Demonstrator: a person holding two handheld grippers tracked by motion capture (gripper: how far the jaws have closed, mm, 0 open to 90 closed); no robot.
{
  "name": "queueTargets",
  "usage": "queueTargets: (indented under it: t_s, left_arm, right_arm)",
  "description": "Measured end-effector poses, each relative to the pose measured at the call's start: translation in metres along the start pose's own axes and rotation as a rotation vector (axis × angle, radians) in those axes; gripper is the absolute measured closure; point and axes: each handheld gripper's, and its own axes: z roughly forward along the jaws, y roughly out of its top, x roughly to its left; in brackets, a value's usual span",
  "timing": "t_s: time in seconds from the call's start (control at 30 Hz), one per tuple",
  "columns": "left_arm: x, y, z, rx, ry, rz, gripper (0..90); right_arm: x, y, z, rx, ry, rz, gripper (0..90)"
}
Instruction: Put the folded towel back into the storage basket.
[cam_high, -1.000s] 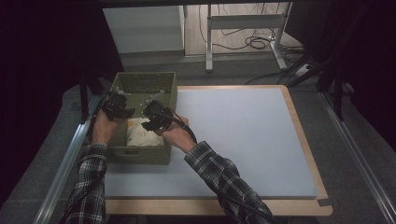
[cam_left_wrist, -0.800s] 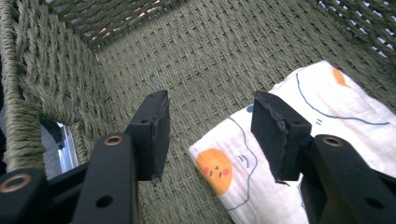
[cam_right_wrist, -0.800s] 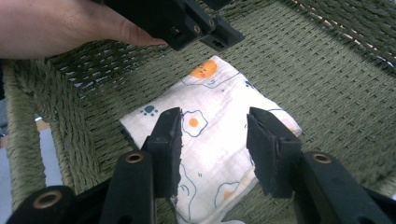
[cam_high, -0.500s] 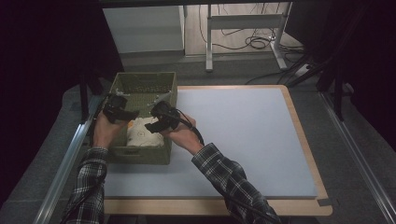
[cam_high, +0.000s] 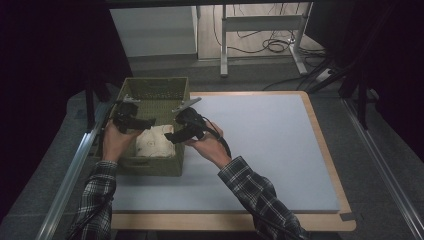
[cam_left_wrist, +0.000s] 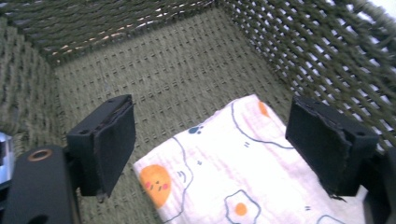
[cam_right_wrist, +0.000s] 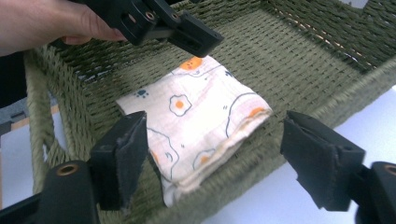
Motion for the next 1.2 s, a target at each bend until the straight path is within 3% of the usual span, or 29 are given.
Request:
queueTargets:
  t_s: [0.4, 0.6, 1.2]
  left_arm:
    - [-0.018, 0.008, -0.005, -0.043, -0.072, -0.007, 9.9]
    - [-0.032, 0.013, -0.004, -0.045, -0.102, 0.022, 6.6]
    - [-0.071, 0.026, -0.006, -0.085, -0.144, 0.040, 2.0]
  right_arm:
    - [-0.012, -0.023, -0.031, -0.019, 0.008, -0.004, 13.5]
    - [-0.018, -0.037, -0.047, -0.015, 0.000, -0.005, 11.5]
    - [-0.042, -0.090, -0.094, 0.006, -0.027, 0.024, 9.5]
